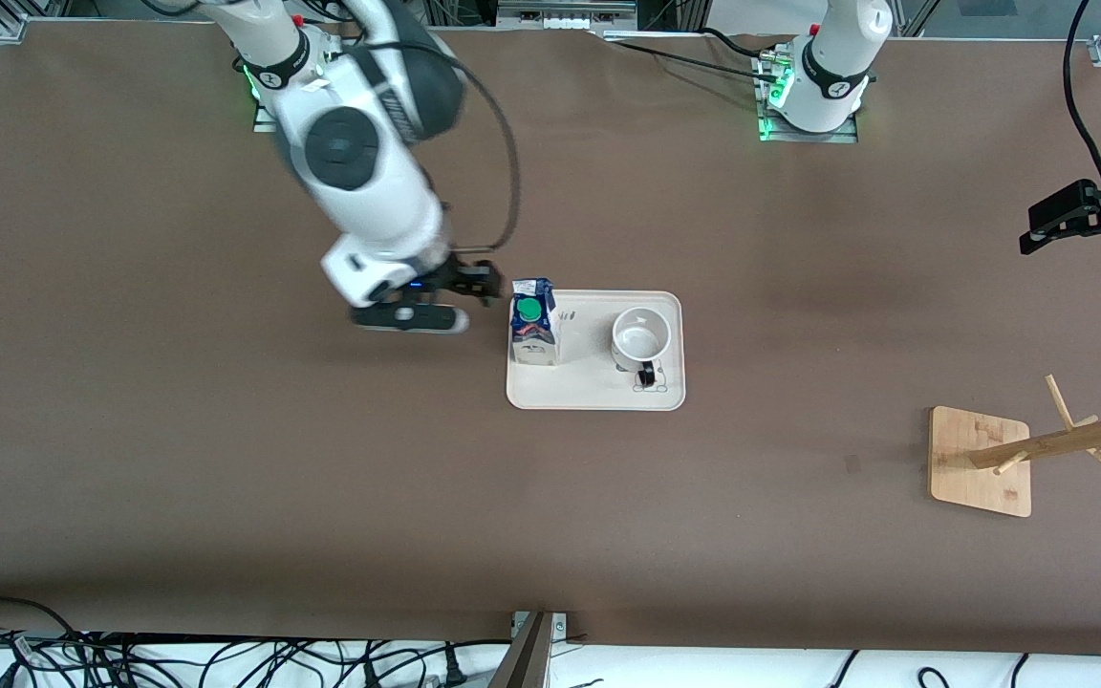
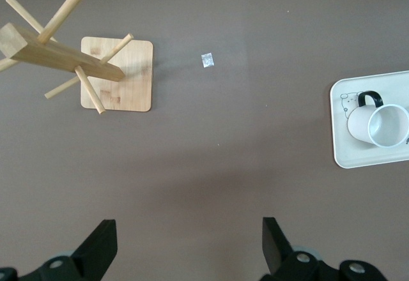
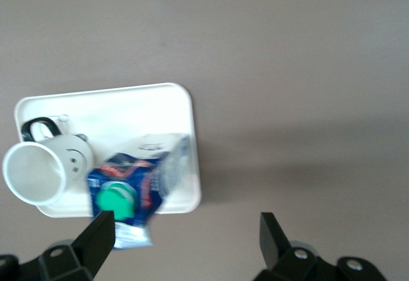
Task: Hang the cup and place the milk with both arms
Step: 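Reach the right gripper to the blue milk carton and grasp it, then carry the carton off the tray with the right gripper while the left gripper approaches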
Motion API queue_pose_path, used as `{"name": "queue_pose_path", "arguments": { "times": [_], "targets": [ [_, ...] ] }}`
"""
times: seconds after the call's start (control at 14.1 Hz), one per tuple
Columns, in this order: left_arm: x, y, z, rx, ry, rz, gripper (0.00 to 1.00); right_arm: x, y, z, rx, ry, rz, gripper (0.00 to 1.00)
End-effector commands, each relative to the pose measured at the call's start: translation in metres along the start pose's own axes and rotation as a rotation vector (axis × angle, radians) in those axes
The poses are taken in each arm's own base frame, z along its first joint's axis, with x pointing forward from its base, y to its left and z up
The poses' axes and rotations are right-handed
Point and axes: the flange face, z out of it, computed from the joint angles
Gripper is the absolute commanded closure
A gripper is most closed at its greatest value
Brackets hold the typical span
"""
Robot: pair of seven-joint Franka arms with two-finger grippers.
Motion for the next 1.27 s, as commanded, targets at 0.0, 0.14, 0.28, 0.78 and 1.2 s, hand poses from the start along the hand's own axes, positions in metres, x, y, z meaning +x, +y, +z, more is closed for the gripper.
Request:
{"name": "queue_pose_path", "arguments": {
  "times": [0.0,0.14,0.28,0.78,1.2],
  "targets": [
    [0.001,0.000,-0.007,-0.013,-0.004,-0.011,0.00,-0.010,-0.039,0.033,0.011,0.011,0.078,0.00],
    [0.001,0.002,-0.007,-0.019,-0.003,-0.009,0.00,-0.021,-0.050,0.052,-0.007,0.001,0.092,0.00],
    [-0.002,0.008,-0.007,-0.024,-0.026,0.002,0.00,-0.027,-0.055,0.066,-0.025,-0.002,0.097,0.00],
    [-0.003,0.021,-0.005,-0.029,-0.051,0.041,0.00,-0.029,-0.056,0.083,-0.050,0.017,0.062,0.53],
    [0.001,0.024,0.001,-0.031,-0.063,0.048,0.00,0.035,0.020,0.022,-0.062,-0.013,0.001,0.55]
  ]
}}
